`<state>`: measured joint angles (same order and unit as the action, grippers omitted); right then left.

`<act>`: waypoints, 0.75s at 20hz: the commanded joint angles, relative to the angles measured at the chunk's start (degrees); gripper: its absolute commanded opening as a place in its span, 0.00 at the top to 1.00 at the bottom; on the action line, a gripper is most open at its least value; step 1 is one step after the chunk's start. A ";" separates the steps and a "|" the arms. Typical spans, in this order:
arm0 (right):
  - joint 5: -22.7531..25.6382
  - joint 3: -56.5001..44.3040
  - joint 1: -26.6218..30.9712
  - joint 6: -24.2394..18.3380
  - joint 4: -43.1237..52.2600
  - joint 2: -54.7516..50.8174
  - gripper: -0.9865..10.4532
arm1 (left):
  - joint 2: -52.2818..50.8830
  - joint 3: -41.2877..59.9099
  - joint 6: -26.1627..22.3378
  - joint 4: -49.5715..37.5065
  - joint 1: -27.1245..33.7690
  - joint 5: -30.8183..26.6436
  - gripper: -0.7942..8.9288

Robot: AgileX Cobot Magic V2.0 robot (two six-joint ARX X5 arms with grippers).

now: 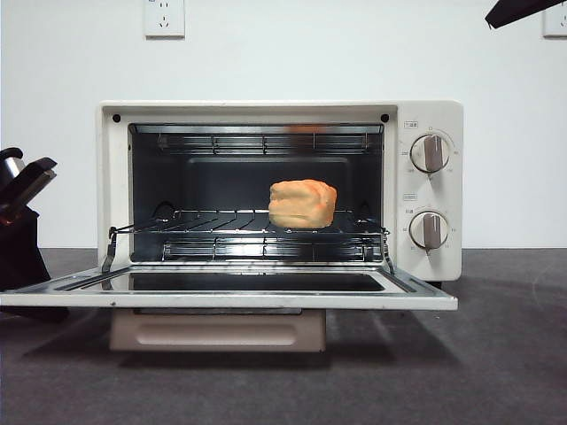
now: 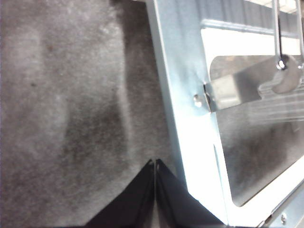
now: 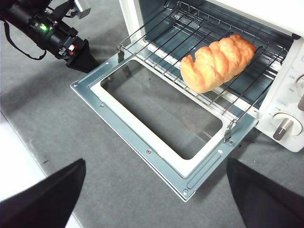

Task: The left arm flap open the oven, the right arm pick bread and place it into oven, the left arm flap close the oven

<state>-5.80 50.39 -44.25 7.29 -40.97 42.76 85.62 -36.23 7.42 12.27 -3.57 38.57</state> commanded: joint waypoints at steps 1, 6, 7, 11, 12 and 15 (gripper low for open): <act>0.26 0.55 -0.39 -0.20 0.55 0.17 0.50 | 0.74 -0.57 0.96 -2.27 -0.13 5.31 0.91; 0.24 0.55 -0.39 0.00 0.57 0.17 0.50 | -1.68 -0.57 1.97 -3.72 1.84 6.69 0.91; 0.24 0.55 -0.39 0.02 0.59 0.20 0.50 | -2.67 -0.57 2.43 -4.31 2.21 6.71 0.91; 0.24 0.55 -0.39 0.37 0.66 0.20 0.50 | -5.62 -0.59 4.50 -7.41 2.71 6.78 0.91; 0.24 0.55 -0.39 0.70 0.66 0.20 0.50 | -5.92 -0.59 5.35 -8.48 2.71 7.02 0.91; 0.22 0.55 -0.39 1.07 0.66 0.20 0.50 | -5.99 -0.59 8.28 -12.20 2.69 8.31 0.91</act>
<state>-5.80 50.39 -44.25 7.75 -40.93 42.76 79.85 -36.03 14.48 2.44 -0.21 43.51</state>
